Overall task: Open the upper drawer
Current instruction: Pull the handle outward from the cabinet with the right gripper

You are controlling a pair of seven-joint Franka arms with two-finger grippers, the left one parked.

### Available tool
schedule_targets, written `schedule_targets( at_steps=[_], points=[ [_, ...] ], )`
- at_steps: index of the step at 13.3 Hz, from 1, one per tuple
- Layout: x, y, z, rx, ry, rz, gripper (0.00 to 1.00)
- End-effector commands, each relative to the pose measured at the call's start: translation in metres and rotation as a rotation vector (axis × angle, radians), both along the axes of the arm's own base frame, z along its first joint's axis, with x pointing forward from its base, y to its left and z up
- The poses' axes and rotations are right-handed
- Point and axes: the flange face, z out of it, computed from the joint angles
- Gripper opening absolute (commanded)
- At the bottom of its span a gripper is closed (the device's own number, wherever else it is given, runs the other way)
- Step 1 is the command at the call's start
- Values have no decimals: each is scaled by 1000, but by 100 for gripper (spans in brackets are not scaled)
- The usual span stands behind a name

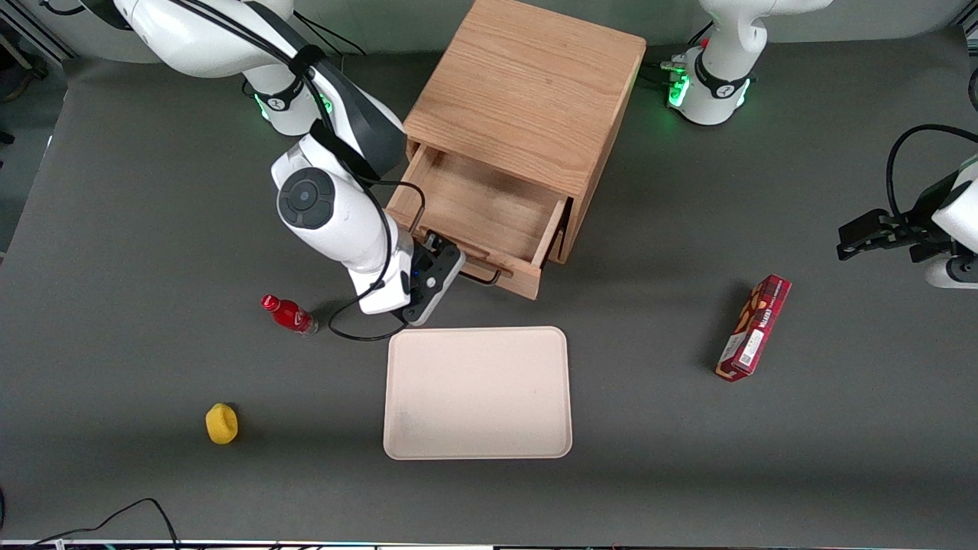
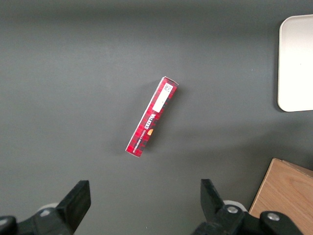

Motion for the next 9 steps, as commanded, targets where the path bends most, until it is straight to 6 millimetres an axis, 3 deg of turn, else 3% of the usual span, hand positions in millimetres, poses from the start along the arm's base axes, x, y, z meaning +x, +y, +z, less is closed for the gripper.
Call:
schedule_targets(
  at_steps=[1,6,9],
  points=[
    [20,-13,2,-2,-48,11,100],
    [44,-37,1,-10,-77,6,100],
    [52,-41,-3,-7,-80,1,100]
  ],
)
